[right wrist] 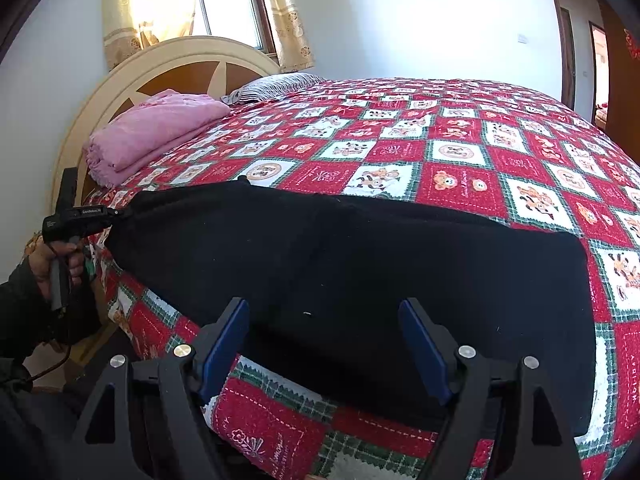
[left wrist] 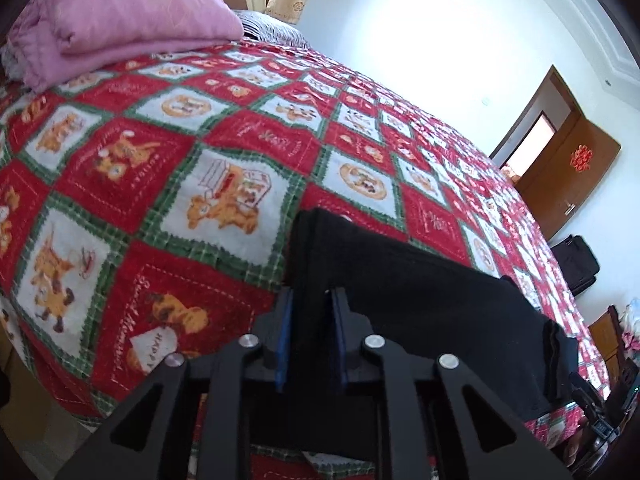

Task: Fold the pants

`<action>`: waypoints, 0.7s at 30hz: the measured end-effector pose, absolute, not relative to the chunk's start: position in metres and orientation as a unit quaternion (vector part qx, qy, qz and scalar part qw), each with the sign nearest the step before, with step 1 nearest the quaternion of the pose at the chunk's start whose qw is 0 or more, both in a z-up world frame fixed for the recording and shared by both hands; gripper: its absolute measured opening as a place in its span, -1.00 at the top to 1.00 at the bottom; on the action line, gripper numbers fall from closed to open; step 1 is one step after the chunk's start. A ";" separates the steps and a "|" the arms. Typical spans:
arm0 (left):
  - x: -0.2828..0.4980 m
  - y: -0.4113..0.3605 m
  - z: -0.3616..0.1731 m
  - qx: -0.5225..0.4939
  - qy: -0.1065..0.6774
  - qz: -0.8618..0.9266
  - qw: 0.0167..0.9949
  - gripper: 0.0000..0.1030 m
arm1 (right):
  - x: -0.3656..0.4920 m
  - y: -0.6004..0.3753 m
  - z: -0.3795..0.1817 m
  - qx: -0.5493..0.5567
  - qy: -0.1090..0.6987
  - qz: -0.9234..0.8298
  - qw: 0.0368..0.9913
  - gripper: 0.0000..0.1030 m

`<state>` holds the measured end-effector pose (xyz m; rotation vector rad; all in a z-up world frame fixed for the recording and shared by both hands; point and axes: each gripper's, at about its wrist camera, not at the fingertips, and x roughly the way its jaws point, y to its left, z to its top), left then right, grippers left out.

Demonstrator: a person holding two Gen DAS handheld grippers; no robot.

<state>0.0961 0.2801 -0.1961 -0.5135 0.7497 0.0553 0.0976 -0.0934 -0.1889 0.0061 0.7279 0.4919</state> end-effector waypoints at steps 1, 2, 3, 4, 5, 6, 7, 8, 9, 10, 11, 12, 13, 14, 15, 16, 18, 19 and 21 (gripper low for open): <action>0.096 0.280 -0.196 -0.251 0.362 0.017 0.898 0.68 | 0.098 -0.094 -0.189 0.002 0.352 0.238 0.905 -0.52; 0.095 0.280 -0.193 -0.251 0.359 0.009 0.899 0.80 | 0.097 -0.093 -0.188 0.002 0.351 0.237 0.906 -0.52; 0.092 0.278 -0.189 -0.248 0.353 0.001 0.902 0.80 | 0.097 -0.094 -0.188 0.002 0.350 0.237 0.906 -0.52; 0.089 0.276 -0.184 -0.245 0.347 -0.005 0.906 0.80 | 0.097 -0.094 -0.187 0.001 0.348 0.236 0.907 -0.52; 0.087 0.275 -0.179 -0.246 0.341 -0.014 0.907 0.80 | 0.096 -0.095 -0.185 0.002 0.346 0.236 0.908 -0.52; 0.085 0.273 -0.172 -0.248 0.335 -0.020 0.909 0.80 | 0.096 -0.096 -0.183 0.003 0.343 0.235 0.910 -0.52; 0.083 0.271 -0.167 -0.249 0.331 -0.024 0.910 0.80 | 0.096 -0.097 -0.181 0.004 0.341 0.234 0.911 -0.52; 0.082 0.267 -0.159 -0.251 0.327 -0.033 0.911 0.81 | 0.096 -0.099 -0.179 0.006 0.338 0.233 0.912 -0.52; 0.081 0.264 -0.153 -0.255 0.323 -0.043 0.910 0.81 | 0.095 -0.101 -0.176 0.009 0.335 0.231 0.913 -0.52; 0.081 0.259 -0.146 -0.261 0.320 -0.054 0.909 0.81 | 0.095 -0.103 -0.173 0.011 0.332 0.229 0.915 -0.52; 0.081 0.254 -0.137 -0.267 0.316 -0.071 0.908 0.81 | 0.095 -0.105 -0.171 0.013 0.329 0.227 0.916 -0.52; 0.081 0.248 -0.130 -0.273 0.313 -0.084 0.906 0.81 | 0.095 -0.107 -0.168 0.014 0.327 0.225 0.918 -0.52; 0.081 0.240 -0.120 -0.283 0.309 -0.104 0.902 0.81 | 0.095 -0.110 -0.165 0.015 0.324 0.220 0.920 -0.52; 0.082 0.234 -0.114 -0.288 0.305 -0.116 0.900 0.81 | 0.095 -0.112 -0.162 0.015 0.322 0.216 0.922 -0.52; 0.082 0.227 -0.107 -0.290 0.302 -0.128 0.899 0.81 | 0.095 -0.114 -0.160 0.018 0.320 0.212 0.923 -0.52; 0.084 0.215 -0.095 -0.288 0.296 -0.144 0.899 0.81 | 0.095 -0.116 -0.158 0.019 0.318 0.209 0.925 -0.52; 0.086 0.199 -0.081 -0.282 0.291 -0.163 0.900 0.81 | 0.095 -0.123 -0.152 0.021 0.315 0.197 0.928 -0.52; 0.088 0.187 -0.072 -0.278 0.289 -0.177 0.899 0.81 | 0.095 -0.127 -0.148 0.023 0.314 0.191 0.930 -0.52; 0.093 0.168 -0.059 -0.270 0.286 -0.196 0.898 0.81 | 0.096 -0.134 -0.142 0.027 0.312 0.183 0.932 -0.52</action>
